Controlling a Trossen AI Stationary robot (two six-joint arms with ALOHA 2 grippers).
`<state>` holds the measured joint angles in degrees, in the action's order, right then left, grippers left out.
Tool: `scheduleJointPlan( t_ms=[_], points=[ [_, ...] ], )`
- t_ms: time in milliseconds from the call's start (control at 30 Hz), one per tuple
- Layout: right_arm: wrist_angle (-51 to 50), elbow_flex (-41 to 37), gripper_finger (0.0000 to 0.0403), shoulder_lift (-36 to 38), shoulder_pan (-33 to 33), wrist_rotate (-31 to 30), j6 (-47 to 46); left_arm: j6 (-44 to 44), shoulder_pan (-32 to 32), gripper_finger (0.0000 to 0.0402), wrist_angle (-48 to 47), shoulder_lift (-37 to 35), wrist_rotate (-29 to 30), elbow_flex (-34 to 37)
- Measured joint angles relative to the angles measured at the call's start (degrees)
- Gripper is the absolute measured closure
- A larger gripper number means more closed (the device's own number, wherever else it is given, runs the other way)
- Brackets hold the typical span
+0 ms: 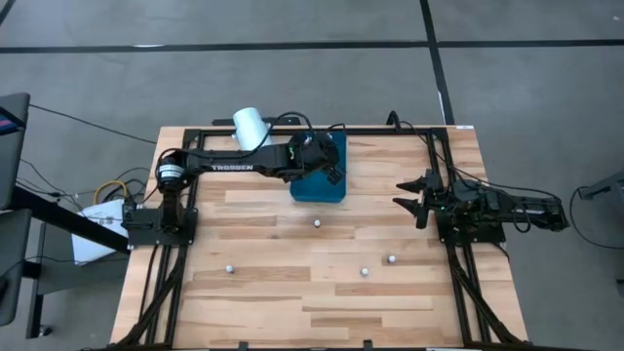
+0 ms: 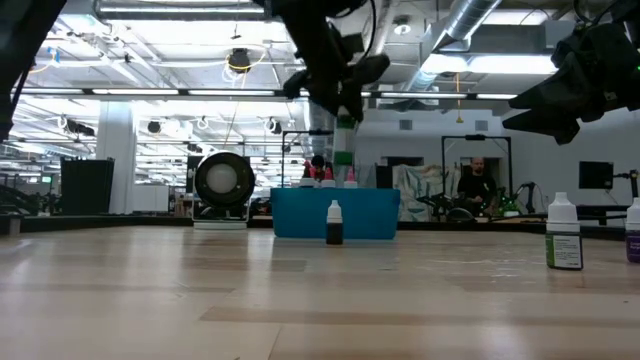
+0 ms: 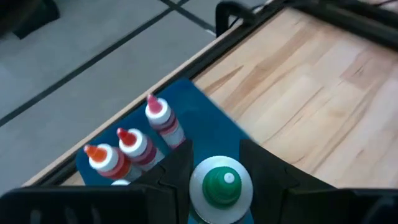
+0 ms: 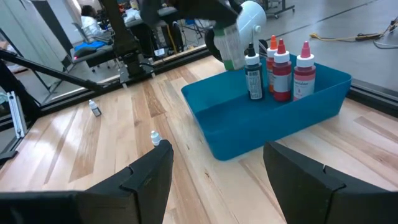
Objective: Pick & Place food coloring
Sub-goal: Put the big green food coloring bottle into the blue bin
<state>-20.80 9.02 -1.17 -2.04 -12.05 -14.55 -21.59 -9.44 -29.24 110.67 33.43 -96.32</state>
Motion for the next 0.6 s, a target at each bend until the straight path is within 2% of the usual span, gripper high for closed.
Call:
scheduleJointPlan(
  t_ms=[600],
  points=[
    [0.0, 0.0, 0.0163, 0.02, 0.02, -0.02, 0.0, 8.51, -4.02, 0.0299, 28.19, 0.02, 0.42, 18.69]
  ],
)
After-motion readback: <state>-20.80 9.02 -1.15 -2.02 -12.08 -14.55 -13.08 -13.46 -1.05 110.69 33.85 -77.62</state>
